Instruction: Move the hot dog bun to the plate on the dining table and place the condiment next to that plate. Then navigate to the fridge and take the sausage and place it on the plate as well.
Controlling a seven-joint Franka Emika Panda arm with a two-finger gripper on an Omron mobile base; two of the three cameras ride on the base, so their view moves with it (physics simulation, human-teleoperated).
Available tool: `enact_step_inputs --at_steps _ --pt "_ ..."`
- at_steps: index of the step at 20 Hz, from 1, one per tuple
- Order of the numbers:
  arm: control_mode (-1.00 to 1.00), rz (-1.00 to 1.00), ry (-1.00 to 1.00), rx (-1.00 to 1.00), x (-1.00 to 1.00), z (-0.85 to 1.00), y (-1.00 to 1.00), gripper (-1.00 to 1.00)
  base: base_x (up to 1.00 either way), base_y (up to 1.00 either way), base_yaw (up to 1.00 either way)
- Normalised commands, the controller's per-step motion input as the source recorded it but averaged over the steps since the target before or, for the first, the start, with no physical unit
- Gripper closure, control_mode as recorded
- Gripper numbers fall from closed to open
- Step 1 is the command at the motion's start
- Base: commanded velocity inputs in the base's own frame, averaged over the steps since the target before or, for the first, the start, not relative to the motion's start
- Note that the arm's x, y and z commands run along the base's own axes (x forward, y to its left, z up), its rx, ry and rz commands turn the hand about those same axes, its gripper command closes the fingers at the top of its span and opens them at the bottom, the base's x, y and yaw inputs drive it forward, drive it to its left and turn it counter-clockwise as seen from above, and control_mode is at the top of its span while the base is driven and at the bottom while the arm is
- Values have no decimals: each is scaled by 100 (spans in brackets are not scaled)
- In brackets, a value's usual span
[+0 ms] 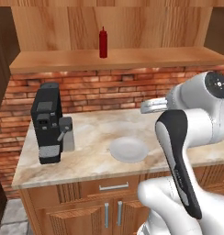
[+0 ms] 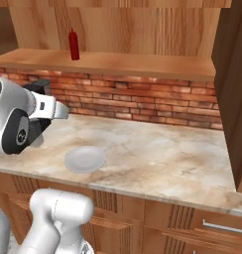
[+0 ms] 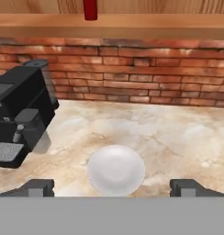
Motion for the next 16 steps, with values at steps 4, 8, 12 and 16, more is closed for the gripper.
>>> enact_step_inputs --at_steps 4,8,12,16 --pt "-100 6 -19 1 81 94 21 -100 0 0 0" --pt "-100 6 -7 0 100 69 24 -100 0 0 0" --pt "-100 4 -7 0 100 43 18 -100 0 0 0" --pt "-100 1 -3 0 100 34 8 -100 0 0 0"
